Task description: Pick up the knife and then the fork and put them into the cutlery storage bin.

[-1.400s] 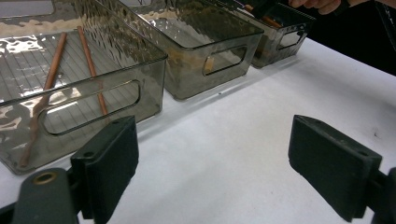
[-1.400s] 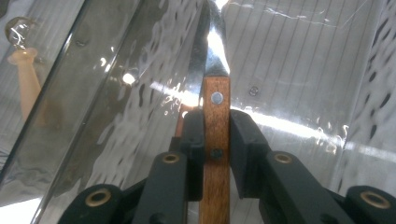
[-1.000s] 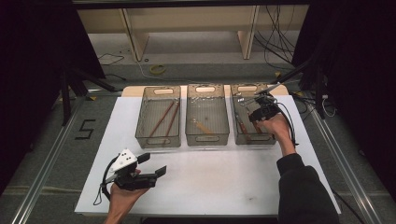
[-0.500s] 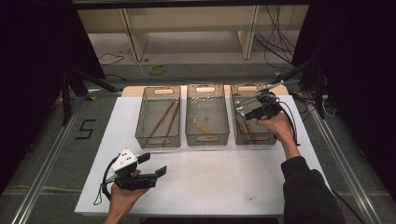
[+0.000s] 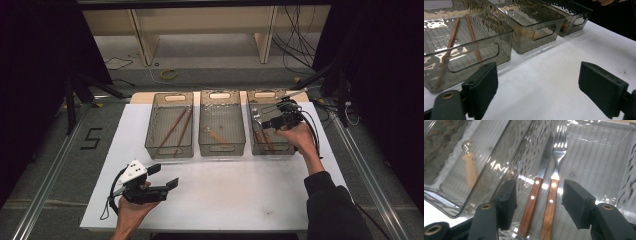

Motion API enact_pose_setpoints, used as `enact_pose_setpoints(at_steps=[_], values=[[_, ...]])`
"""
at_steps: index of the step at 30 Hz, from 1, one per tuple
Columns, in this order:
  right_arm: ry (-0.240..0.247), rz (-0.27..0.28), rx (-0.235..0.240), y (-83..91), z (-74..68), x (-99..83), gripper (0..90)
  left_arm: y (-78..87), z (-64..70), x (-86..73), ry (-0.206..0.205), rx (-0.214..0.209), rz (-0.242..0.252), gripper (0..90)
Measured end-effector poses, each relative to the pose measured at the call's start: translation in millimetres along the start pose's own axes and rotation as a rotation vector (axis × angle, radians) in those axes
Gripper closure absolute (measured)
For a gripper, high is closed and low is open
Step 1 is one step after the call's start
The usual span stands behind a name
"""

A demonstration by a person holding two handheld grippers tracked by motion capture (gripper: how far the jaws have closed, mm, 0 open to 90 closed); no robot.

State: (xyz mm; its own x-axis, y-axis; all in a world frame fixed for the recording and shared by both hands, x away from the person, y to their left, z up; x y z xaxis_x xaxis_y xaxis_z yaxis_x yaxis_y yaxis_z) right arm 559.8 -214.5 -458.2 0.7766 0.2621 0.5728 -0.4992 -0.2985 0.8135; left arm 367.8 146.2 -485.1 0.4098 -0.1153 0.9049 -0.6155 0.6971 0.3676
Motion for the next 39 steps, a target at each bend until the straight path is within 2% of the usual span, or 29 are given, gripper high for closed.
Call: enact_pose_setpoints(at_steps=[13,24,34,39], values=[[0.029,0.084,0.004,12.4,-9.9,-7.6,37.8,0.1,0.3,-0.3,-0.004,-0.002,-0.005,15.5],[0.066,0.190,0.054,32.3,-28.9,-18.6,33.2,-0.3,1.0,-0.3,-0.004,-0.004,-0.004,15.5],[0.105,0.261,0.096,48.1,-46.1,-37.7,30.9,-0.7,0.6,-0.6,-0.002,-0.004,-0.005,15.6],[0.109,0.279,0.110,53.2,-48.7,-51.8,29.6,-1.0,0.9,-0.5,-0.001,-0.006,-0.005,15.5]])
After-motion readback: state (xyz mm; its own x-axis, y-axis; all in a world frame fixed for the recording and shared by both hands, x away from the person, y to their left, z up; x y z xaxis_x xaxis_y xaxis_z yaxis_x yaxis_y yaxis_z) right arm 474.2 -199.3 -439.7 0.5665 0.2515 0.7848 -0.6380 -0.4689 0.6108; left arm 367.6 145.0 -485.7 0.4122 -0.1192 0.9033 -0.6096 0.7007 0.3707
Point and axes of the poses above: each handheld gripper's, and its own axes: y roughly backward along the jaws, x roughly out of its top, z roughly to its right, the point moved 8 cm from there along -y, roughly forward along the jaws, and after that the axes turned 4 degrees about -x, right-handed, at the moved point
